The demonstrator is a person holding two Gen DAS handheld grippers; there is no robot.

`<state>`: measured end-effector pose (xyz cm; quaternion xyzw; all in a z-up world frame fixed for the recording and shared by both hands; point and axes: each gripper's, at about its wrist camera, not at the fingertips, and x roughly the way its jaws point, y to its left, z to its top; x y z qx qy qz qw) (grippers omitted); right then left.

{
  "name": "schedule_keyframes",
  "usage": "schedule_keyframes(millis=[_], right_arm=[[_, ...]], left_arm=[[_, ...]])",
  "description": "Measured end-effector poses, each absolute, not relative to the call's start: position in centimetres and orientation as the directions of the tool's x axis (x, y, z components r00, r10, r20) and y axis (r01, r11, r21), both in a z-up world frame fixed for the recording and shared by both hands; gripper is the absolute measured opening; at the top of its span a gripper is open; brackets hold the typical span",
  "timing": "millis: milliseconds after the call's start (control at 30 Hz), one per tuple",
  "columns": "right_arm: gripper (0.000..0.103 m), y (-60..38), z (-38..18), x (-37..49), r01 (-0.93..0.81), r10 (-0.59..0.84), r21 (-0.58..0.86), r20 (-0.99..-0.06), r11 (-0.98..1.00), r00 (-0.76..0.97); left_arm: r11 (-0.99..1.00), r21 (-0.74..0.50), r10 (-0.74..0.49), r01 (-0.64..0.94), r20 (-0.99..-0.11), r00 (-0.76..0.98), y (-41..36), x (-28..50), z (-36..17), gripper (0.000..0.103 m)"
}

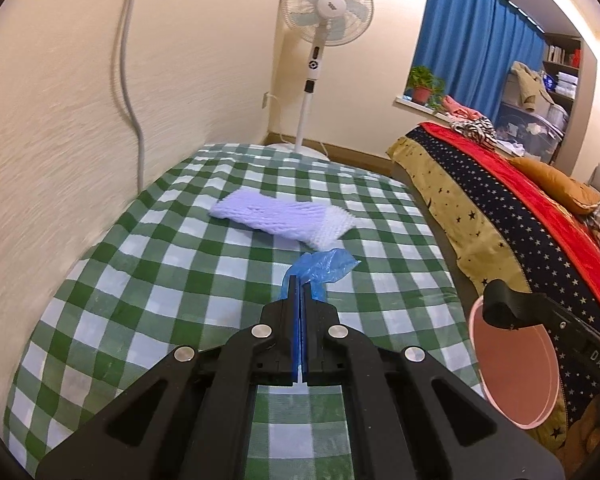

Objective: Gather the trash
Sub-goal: 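Carry the blue bag and black strap in both grippers over the pink bin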

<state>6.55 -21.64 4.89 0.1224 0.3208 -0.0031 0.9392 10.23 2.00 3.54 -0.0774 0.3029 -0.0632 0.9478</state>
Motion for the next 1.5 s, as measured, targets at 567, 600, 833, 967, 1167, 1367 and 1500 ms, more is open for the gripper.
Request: schedule_keyframes(millis=[567,600,833,967,1167,1367,1500], right_arm=[[0.009,-24.8,5.0,5.3,0.182,-0.019,0.214,-0.597,0.96,0.802],[0.009,-25.1,4.9,5.2,0.191,-0.025,0.215,-0.597,0.958,0.802],[0.009,-27.0,4.5,4.9,0.255,-0.072,0.223,-0.604,0.941,0.793],[0.009,-27.8,4.2,4.7,0.283,-0.095,0.217,-0.612,0.934,0.785],[0.009,-29.1,3.7,4.5,0.328,-0.135,0.209,-0.619,0.921,0.774],[0.009,-30.6,3.1,4.4,0.384,-0.181,0.197,-0.634,0.902,0.752],[0.009,-31.8,2.8,4.1,0.423,-0.21,0.196,-0.643,0.885,0.737]], left_arm=[[0.965,-0.204,-0.25,0.163,-0.54,0.803,-2.5,10.1,5.1,0.0],[0.964,-0.205,-0.255,0.168,-0.539,0.803,-2.8,10.2,5.1,0.0],[0.951,-0.235,-0.298,0.2,-0.533,0.792,-5.6,10.6,5.4,0.0],[0.942,-0.249,-0.326,0.224,-0.53,0.783,-7.5,10.7,5.5,0.0],[0.928,-0.263,-0.367,0.263,-0.529,0.765,-10.5,10.8,5.2,0.0],[0.903,-0.285,-0.429,0.323,-0.523,0.737,-13.5,10.9,5.0,0.0],[0.883,-0.295,-0.469,0.366,-0.523,0.711,-15.3,10.9,4.5,0.0]])
